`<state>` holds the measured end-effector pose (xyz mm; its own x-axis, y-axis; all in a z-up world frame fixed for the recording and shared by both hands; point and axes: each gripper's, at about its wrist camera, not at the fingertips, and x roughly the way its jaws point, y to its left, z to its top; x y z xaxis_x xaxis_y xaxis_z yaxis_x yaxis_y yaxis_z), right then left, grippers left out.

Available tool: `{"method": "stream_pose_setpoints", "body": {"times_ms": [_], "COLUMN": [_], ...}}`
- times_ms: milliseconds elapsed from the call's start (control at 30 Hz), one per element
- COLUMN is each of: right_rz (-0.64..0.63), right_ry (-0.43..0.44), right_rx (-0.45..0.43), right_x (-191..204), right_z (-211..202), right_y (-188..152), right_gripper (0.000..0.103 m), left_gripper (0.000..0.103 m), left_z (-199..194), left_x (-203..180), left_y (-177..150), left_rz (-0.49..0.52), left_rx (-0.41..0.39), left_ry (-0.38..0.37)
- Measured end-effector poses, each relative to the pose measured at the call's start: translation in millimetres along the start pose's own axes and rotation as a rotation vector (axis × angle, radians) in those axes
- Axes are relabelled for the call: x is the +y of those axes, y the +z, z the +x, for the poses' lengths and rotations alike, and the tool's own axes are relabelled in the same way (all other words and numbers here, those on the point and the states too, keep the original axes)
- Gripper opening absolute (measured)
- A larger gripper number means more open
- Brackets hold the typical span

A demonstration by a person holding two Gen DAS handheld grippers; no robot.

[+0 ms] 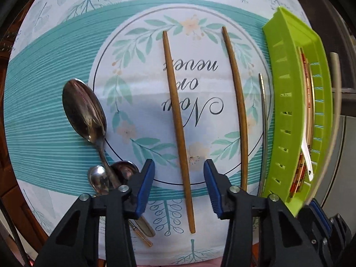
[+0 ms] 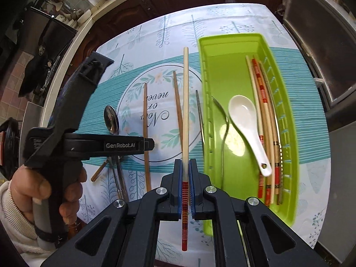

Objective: Organize utensils
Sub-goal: 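Grasp a brown wooden chopstick with the left gripper while the right holds its chopstick, then carry both chopsticks into the green tray and open both grippers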

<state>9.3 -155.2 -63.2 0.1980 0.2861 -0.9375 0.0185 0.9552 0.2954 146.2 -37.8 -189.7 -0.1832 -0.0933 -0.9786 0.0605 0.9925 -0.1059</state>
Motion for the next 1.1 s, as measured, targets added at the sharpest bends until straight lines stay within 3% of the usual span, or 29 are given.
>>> {"method": "stream_pose_setpoints", "body": {"times_ms": [167, 233, 267, 300, 467, 733, 1100], "right_rz": [0.014, 0.018, 0.021, 0.024, 0.038, 0.019, -0.072], "right_ry": [0.018, 0.019, 0.02, 0.022, 0.025, -0.027, -0.109], "right_rx": [-0.013, -0.018, -0.02, -0.022, -0.028, 0.01, 0.053], "right_x": [-18, -25, -30, -34, -54, -88, -103], "right_z": [-10, -15, -18, -20, -25, -20, 5], "right_y": [-4, -4, -6, -5, -3, 3, 32], "right_gripper": [0.004, 0.004, 0.004, 0.004, 0.004, 0.004, 0.005], "left_gripper": [0.038, 0.025, 0.01, 0.005, 0.004, 0.004, 0.004], "left_z": [3, 4, 3, 4, 2, -27, -106], "left_x": [-13, -17, -19, -22, -19, -20, -83], "left_y": [1, 1, 3, 4, 2, -28, -35], "left_rz": [-0.015, -0.006, -0.009, -0.015, -0.038, -0.051, 0.007], "left_rx": [-0.006, -0.012, -0.015, -0.013, -0.018, -0.003, -0.089], "left_ry": [0.062, 0.111, 0.107, 0.101, 0.102, -0.004, -0.21]}}
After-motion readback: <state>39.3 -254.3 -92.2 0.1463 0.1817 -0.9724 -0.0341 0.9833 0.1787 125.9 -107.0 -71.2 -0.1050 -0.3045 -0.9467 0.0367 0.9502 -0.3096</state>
